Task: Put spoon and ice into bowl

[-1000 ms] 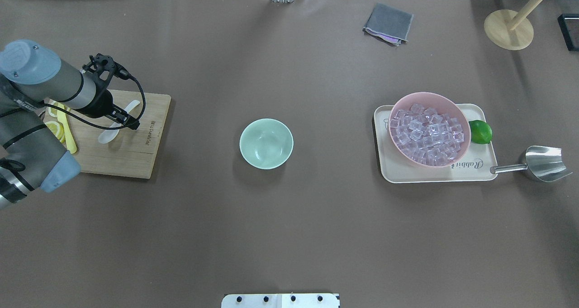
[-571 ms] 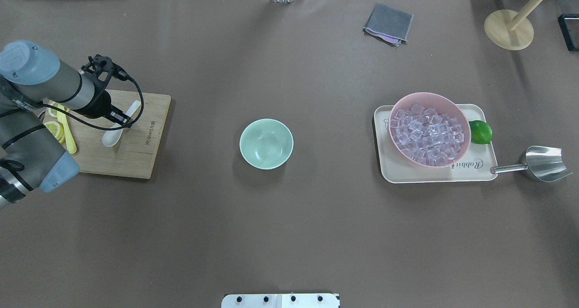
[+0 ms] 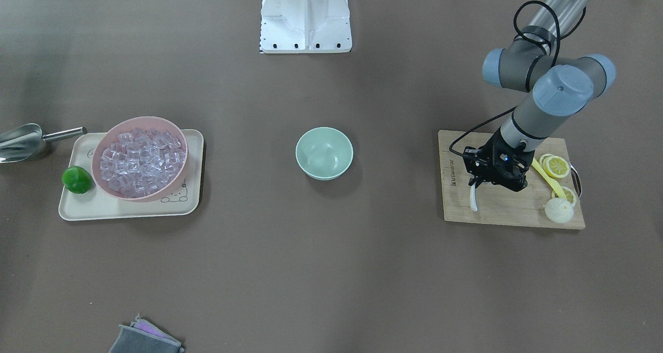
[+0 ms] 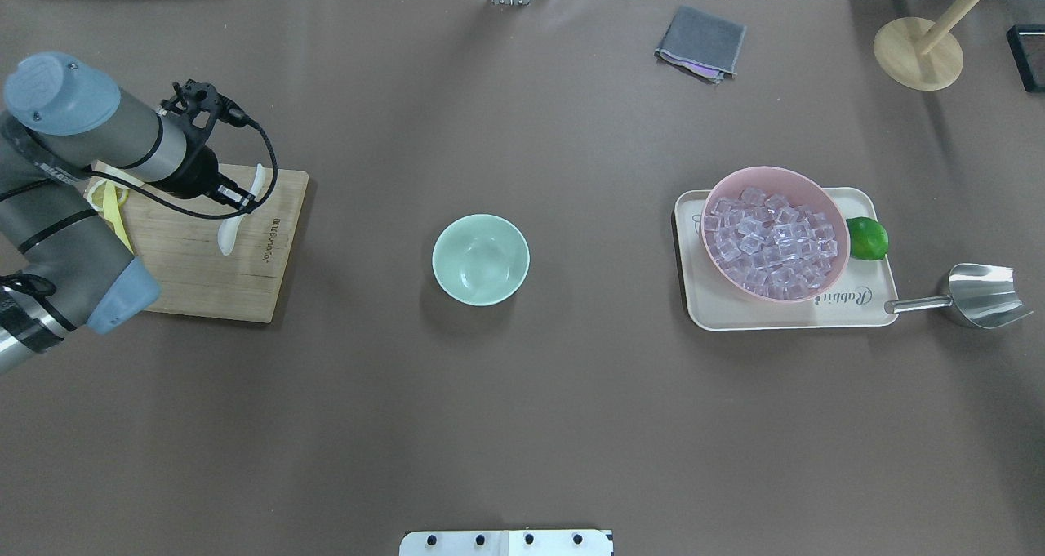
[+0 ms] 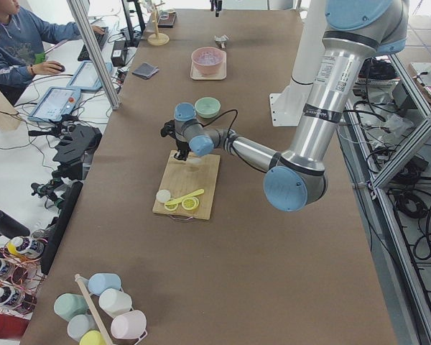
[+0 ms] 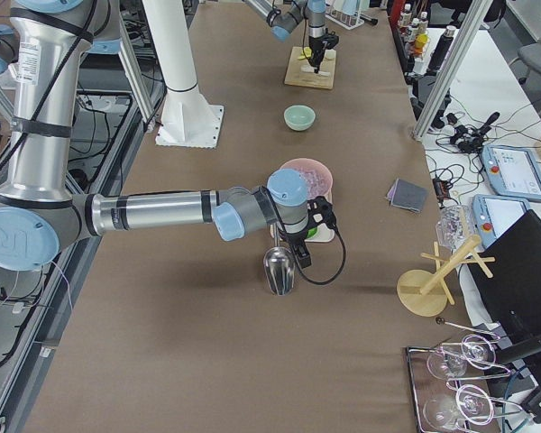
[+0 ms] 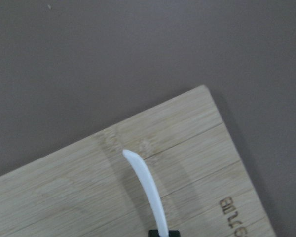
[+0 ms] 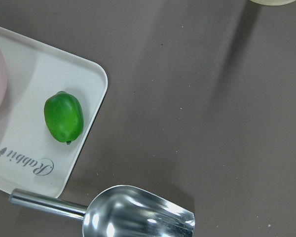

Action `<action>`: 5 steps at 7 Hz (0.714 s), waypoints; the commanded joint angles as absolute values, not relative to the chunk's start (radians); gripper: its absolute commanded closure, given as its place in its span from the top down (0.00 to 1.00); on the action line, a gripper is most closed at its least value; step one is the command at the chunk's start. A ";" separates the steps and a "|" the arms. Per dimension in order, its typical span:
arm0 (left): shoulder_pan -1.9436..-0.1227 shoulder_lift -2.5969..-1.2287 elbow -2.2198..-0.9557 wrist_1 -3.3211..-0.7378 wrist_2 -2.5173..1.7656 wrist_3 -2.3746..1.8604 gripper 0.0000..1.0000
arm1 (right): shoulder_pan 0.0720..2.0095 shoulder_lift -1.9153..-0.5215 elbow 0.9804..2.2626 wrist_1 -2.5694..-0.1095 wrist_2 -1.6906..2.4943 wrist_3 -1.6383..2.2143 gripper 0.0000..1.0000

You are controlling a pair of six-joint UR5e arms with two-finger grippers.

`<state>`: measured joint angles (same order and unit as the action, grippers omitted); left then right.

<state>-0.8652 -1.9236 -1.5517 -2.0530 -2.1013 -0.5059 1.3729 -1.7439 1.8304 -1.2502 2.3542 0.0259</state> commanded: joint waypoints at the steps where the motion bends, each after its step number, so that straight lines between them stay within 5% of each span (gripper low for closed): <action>1: -0.803 -2.044 -1.609 -2.025 -2.120 -0.746 0.00 | 1.371 -1.732 1.830 -1.250 2.352 0.028 0.98; 5: -0.614 -2.236 -1.562 -2.011 -2.020 -0.963 0.00 | 1.319 -1.663 1.853 -1.249 2.362 0.199 0.98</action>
